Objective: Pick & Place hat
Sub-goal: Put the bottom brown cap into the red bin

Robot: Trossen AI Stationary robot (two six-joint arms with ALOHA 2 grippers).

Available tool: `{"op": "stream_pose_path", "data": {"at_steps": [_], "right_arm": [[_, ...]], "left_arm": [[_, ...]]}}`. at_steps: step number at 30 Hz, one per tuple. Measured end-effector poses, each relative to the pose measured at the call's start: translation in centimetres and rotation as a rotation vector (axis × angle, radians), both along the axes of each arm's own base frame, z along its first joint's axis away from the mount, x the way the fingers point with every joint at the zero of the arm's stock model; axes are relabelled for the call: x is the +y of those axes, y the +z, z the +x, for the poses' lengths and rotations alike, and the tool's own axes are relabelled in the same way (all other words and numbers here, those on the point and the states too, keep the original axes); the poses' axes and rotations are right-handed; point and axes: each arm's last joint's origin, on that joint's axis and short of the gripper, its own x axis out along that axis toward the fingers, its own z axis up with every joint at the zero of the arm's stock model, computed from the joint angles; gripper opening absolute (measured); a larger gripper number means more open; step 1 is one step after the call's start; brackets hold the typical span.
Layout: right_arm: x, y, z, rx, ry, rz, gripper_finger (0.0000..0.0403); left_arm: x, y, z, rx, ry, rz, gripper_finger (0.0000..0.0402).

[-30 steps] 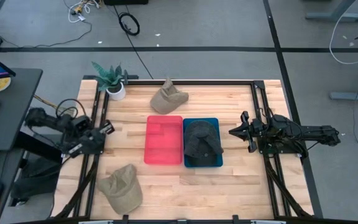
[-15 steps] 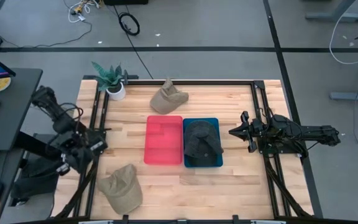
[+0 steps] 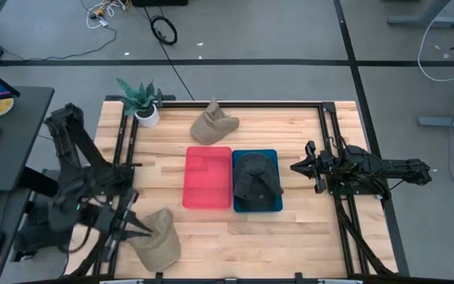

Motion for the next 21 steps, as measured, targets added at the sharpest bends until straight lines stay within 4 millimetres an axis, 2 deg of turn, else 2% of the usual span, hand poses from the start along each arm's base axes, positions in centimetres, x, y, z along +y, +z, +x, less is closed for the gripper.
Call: {"op": "stream_pose_path", "data": {"at_steps": [6,10,14,21], "right_arm": [[0.0,0.0,0.0,0.0,0.0,0.0,0.0031],[0.0,0.0,0.0,0.0,0.0,0.0,0.0031],[0.0,0.0,0.0,0.0,0.0,0.0,0.0031],[0.0,0.0,0.0,0.0,0.0,0.0,0.0031]], "left_arm": [[-3.6,-0.4,-0.6,0.199,0.063,0.017,0.0039],[-4.9,-0.9,-0.2,0.391,0.075,-0.041,0.0039],[-5.3,-2.3,0.8,0.627,0.137,-0.075,0.0039],[-5.4,-6.6,2.4,1.029,0.257,-0.155,0.0039]]}}
